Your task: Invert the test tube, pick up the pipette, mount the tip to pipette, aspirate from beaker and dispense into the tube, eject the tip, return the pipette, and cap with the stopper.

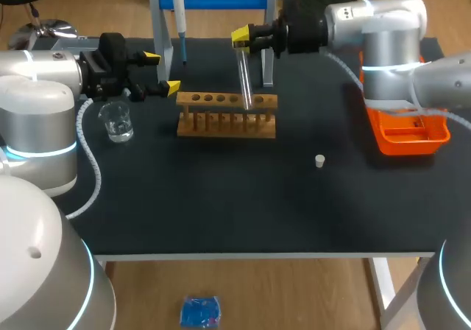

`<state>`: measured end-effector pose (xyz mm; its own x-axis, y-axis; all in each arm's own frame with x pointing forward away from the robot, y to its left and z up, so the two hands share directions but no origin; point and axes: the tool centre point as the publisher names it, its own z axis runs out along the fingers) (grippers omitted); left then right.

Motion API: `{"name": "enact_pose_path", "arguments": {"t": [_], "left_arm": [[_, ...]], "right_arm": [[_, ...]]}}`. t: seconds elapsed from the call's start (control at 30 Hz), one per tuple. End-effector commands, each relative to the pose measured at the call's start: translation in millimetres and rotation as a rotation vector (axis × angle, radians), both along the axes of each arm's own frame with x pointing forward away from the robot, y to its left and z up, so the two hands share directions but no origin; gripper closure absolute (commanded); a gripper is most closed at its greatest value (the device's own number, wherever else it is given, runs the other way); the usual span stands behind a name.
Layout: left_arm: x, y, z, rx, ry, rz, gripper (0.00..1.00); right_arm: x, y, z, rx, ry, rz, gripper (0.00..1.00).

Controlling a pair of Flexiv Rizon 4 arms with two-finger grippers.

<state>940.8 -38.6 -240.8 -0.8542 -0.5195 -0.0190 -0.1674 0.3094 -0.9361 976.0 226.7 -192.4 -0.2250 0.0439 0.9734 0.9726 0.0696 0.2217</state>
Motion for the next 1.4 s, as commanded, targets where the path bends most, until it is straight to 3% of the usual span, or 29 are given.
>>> {"name": "enact_pose_path", "arguments": {"t": [0.03, 0.13, 0.2, 0.53, 0.87, 1.4], "left_arm": [[0.1, 0.2, -1.0, -0.001, -0.002, -0.001, 0.00], [0.1, 0.2, -1.0, -0.001, -0.002, -0.001, 0.00], [0.1, 0.2, -1.0, -0.001, -0.002, -0.001, 0.00], [0.1, 0.2, -1.0, -0.001, -0.002, -0.001, 0.00], [0.1, 0.2, -1.0, -0.001, -0.002, -0.001, 0.00], [0.1, 0.2, -1.0, -0.001, -0.002, -0.001, 0.00]], "right_arm": [[-3.7, -5.6, -3.4, 0.020, 0.194, -0.043, 1.00], [-5.1, -8.5, -4.9, 0.034, 0.227, -0.039, 1.00], [-5.8, -9.9, -5.8, 0.024, 0.197, -0.050, 1.00], [-8.5, -11.6, -6.7, 0.032, 0.187, -0.030, 1.00], [-9.0, -10.6, -1.8, 0.108, 0.188, 0.002, 1.00], [-10.7, -9.2, -4.0, 0.089, 0.185, 0.019, 1.00]]}}
